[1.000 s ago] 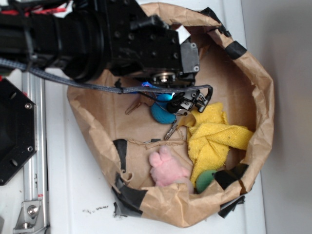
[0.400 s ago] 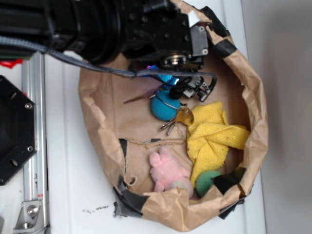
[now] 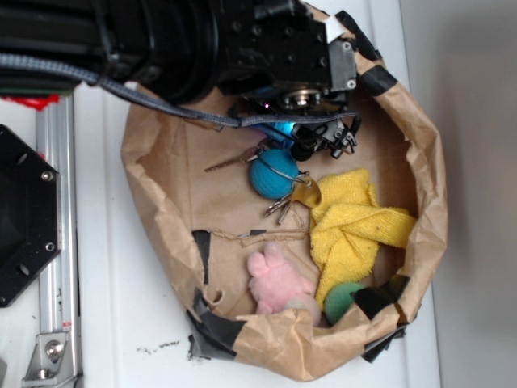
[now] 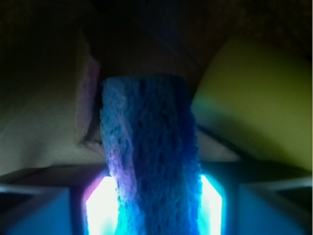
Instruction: Grab the blue sponge.
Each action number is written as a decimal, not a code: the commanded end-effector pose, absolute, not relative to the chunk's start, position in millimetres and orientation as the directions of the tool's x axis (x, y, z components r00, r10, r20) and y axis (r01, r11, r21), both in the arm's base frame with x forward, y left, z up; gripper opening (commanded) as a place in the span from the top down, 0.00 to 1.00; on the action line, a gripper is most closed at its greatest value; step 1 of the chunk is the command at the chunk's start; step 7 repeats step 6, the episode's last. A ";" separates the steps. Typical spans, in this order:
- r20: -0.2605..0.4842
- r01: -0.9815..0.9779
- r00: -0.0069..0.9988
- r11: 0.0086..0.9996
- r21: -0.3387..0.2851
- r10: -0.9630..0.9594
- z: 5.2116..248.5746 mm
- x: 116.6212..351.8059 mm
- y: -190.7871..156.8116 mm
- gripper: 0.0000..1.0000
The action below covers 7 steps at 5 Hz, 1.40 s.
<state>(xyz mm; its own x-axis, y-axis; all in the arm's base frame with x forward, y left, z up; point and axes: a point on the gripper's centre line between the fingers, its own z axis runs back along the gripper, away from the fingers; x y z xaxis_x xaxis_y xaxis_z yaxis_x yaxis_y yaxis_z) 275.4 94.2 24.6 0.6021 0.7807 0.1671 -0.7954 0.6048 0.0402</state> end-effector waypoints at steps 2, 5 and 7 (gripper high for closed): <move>0.184 -0.594 0.798 0.801 0.072 0.575 77.1 282.8 98.8 1.00; 0.133 0.004 0.991 0.996 -0.085 0.007 206.5 260.1 26.4 1.00; 0.093 -0.001 0.996 0.997 -0.078 0.009 197.8 258.4 12.4 1.00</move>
